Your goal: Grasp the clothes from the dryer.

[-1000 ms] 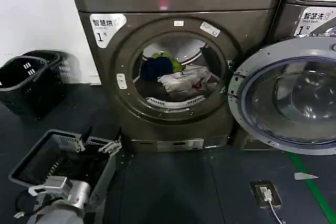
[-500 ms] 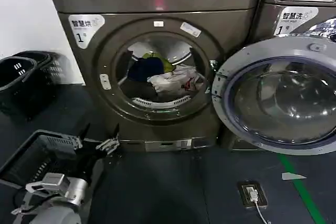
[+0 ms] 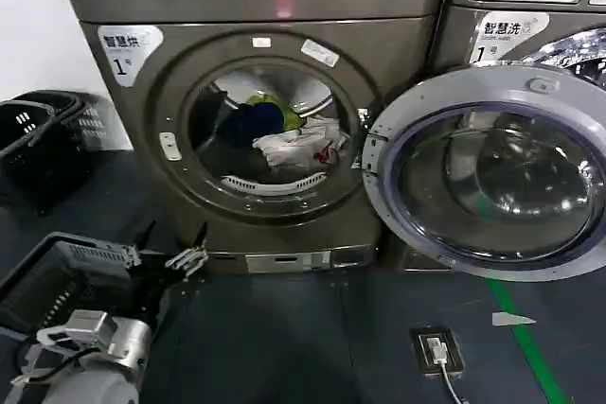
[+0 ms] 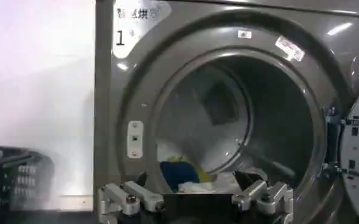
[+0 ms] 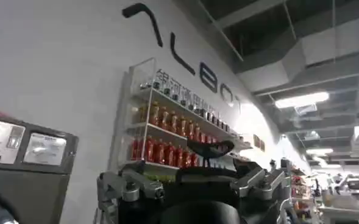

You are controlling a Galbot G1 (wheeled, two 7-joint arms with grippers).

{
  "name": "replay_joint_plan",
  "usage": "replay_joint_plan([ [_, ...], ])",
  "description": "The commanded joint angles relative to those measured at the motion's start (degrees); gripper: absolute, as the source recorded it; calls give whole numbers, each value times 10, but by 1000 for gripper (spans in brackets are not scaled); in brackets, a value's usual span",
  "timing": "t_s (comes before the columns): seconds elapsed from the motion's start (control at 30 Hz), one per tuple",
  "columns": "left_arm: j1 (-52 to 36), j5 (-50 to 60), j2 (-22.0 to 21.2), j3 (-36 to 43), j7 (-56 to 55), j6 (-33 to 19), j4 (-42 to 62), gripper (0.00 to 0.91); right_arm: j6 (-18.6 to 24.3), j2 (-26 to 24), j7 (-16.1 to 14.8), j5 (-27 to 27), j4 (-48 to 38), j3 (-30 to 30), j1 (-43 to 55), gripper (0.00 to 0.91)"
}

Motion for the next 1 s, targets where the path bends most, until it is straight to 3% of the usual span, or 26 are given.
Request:
replay_joint_plan([
  [0.03, 1, -2, 0, -4, 0, 0, -2, 907, 0, 0, 0, 0, 0, 0, 0, 907],
  [0.6, 4, -6, 2, -15, 11, 1, -10, 907, 0, 0, -2, 1, 3, -1, 0, 907],
  [1.0, 4, -6, 1, -13, 11, 0, -14, 907, 24, 0, -9, 4, 2, 1, -5, 907],
])
